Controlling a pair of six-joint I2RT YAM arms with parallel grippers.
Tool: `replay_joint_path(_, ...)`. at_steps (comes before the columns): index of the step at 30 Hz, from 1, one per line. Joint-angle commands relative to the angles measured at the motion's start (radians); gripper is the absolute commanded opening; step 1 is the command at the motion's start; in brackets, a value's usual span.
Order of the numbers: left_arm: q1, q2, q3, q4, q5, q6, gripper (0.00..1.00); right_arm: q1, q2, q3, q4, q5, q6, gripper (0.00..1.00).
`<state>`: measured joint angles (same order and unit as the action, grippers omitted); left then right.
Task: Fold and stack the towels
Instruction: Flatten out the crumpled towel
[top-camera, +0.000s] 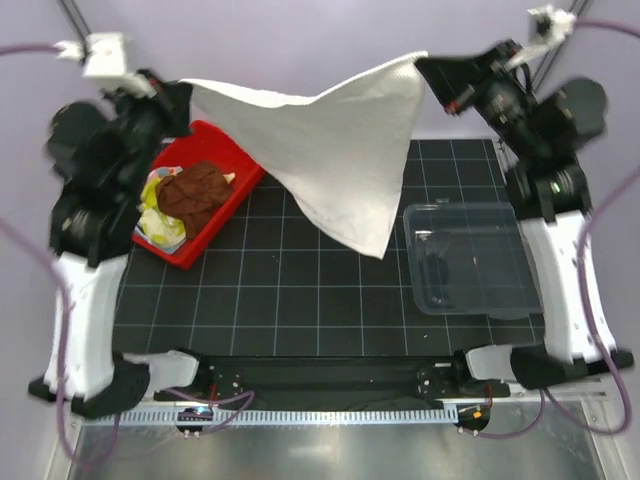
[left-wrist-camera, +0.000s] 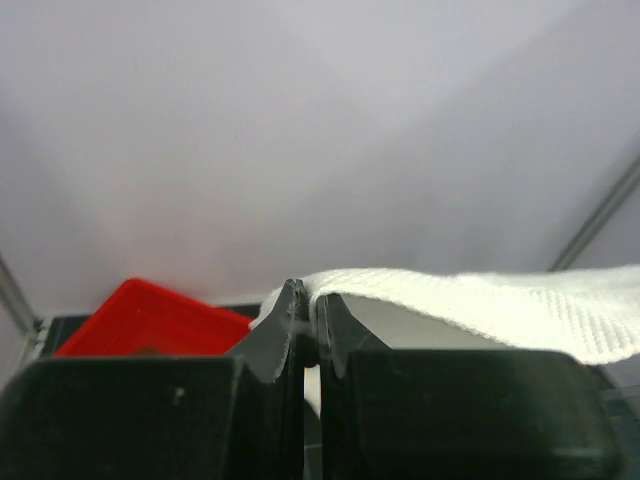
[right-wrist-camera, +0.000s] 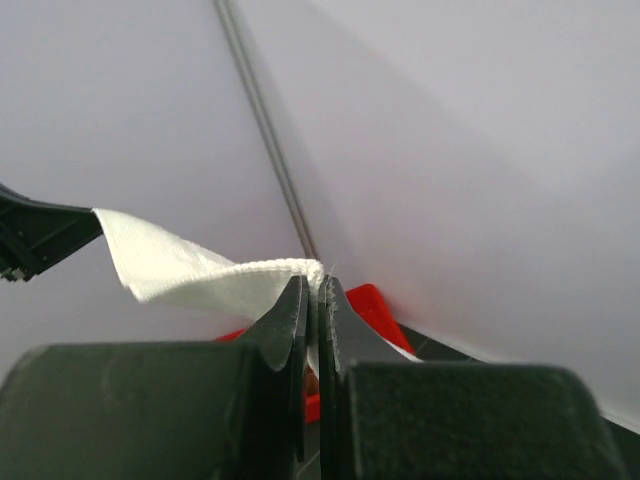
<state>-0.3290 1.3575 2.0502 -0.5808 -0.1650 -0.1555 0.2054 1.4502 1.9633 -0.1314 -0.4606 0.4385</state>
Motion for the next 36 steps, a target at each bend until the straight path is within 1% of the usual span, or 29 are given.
replay_joint_path(1, 0.004, -0.258, -0.086, 0.137, 0.143, -0.122, 0.0, 0.006, -0.337, -0.156, 0.164, -0.071, 0.098, 0.01)
replay_joint_path(2, 0.004, -0.296, -0.1, 0.147, 0.162, -0.139, 0.0, 0.008, -0.378, -0.187, 0.176, -0.088, 0.118, 0.01)
replay_joint_path(3, 0.004, -0.322, -0.113, 0.154, 0.209, -0.162, 0.0, 0.006, -0.411, -0.226, 0.188, -0.096, 0.137, 0.01)
replay_joint_path(4, 0.004, -0.345, -0.119, 0.163, 0.241, -0.209, 0.0, 0.006, -0.474, -0.239, 0.194, -0.101, 0.179, 0.01)
replay_joint_path(6, 0.004, -0.388, -0.116, 0.182, 0.327, -0.258, 0.0, 0.008, -0.516, -0.245, 0.211, -0.098, 0.218, 0.01)
replay_joint_path(8, 0.004, -0.4, -0.078, 0.183, 0.36, -0.305, 0.0, 0.006, -0.55, -0.218, 0.217, -0.079, 0.258, 0.01)
replay_joint_path(10, 0.007, -0.408, -0.058, 0.18, 0.355, -0.319, 0.0, 0.008, -0.554, -0.182, 0.21, -0.06, 0.269, 0.01)
replay_joint_path(12, 0.008, -0.409, -0.023, 0.174, 0.319, -0.316, 0.0, 0.006, -0.544, -0.127, 0.181, -0.038, 0.266, 0.01)
replay_joint_path(14, 0.008, -0.39, 0.016, 0.132, 0.299, -0.29, 0.0, 0.006, -0.527, -0.092, 0.158, -0.009, 0.25, 0.01)
replay_joint_path(15, 0.008, -0.362, 0.065, 0.116, 0.291, -0.277, 0.0, 0.008, -0.502, -0.066, 0.142, -0.003, 0.243, 0.01)
replay_joint_path(17, 0.008, -0.333, 0.097, 0.079, 0.276, -0.247, 0.0, 0.008, -0.478, -0.044, 0.138, -0.001, 0.241, 0.01)
replay_joint_path(19, 0.008, -0.293, 0.111, 0.064, 0.24, -0.227, 0.0, 0.006, -0.436, -0.03, 0.141, -0.001, 0.24, 0.01)
replay_joint_path(20, 0.008, -0.279, 0.11, 0.058, 0.192, -0.21, 0.0, 0.008, -0.42, -0.03, 0.142, -0.001, 0.233, 0.01)
replay_joint_path(21, 0.008, -0.243, 0.11, 0.053, 0.173, -0.178, 0.0, 0.008, -0.386, -0.03, 0.142, 0.005, 0.212, 0.01)
replay_joint_path(23, 0.008, -0.19, 0.122, 0.044, 0.069, -0.133, 0.0, 0.008, -0.335, -0.018, 0.138, 0.011, 0.181, 0.01)
replay_joint_path(24, 0.008, -0.16, 0.131, 0.045, 0.044, -0.087, 0.0, 0.008, -0.279, -0.011, 0.106, 0.023, 0.133, 0.01)
replay_joint_path(25, 0.008, -0.085, 0.151, 0.048, 0.021, -0.07, 0.0, 0.008, -0.249, -0.003, 0.098, 0.031, 0.111, 0.01)
replay_joint_path(27, 0.008, -0.006, 0.185, 0.049, 0.018, -0.036, 0.0, 0.008, -0.19, 0.003, 0.095, 0.049, 0.068, 0.01)
replay_joint_path(28, 0.01, 0.067, 0.198, 0.062, 0.03, -0.03, 0.0, 0.008, -0.13, 0.003, 0.096, 0.05, 0.028, 0.01)
replay_joint_path(30, 0.01, 0.126, 0.196, 0.097, 0.044, -0.018, 0.0, 0.005, -0.059, 0.003, 0.101, 0.063, -0.024, 0.01)
replay_joint_path(31, 0.015, 0.15, 0.194, 0.14, 0.042, -0.012, 0.0, 0.0, -0.03, 0.003, 0.107, 0.065, -0.044, 0.01)
replay_joint_path(32, 0.018, 0.207, 0.195, 0.163, 0.039, -0.007, 0.0, -0.007, 0.046, 0.006, 0.125, 0.054, -0.067, 0.01)
replay_joint_path(33, 0.024, 0.235, 0.2, 0.186, 0.038, -0.004, 0.0, -0.018, 0.086, 0.017, 0.163, 0.047, -0.072, 0.01)
replay_joint_path(34, 0.039, 0.265, 0.211, 0.223, 0.042, -0.001, 0.0, -0.038, 0.134, 0.037, 0.171, 0.028, -0.081, 0.01)
replay_joint_path(35, 0.045, 0.341, 0.255, 0.234, 0.047, 0.004, 0.0, -0.043, 0.221, 0.092, 0.182, 0.014, -0.096, 0.01)
replay_joint_path(36, 0.05, 0.38, 0.284, 0.24, 0.05, 0.005, 0.0, -0.049, 0.272, 0.123, 0.185, 0.002, -0.104, 0.01)
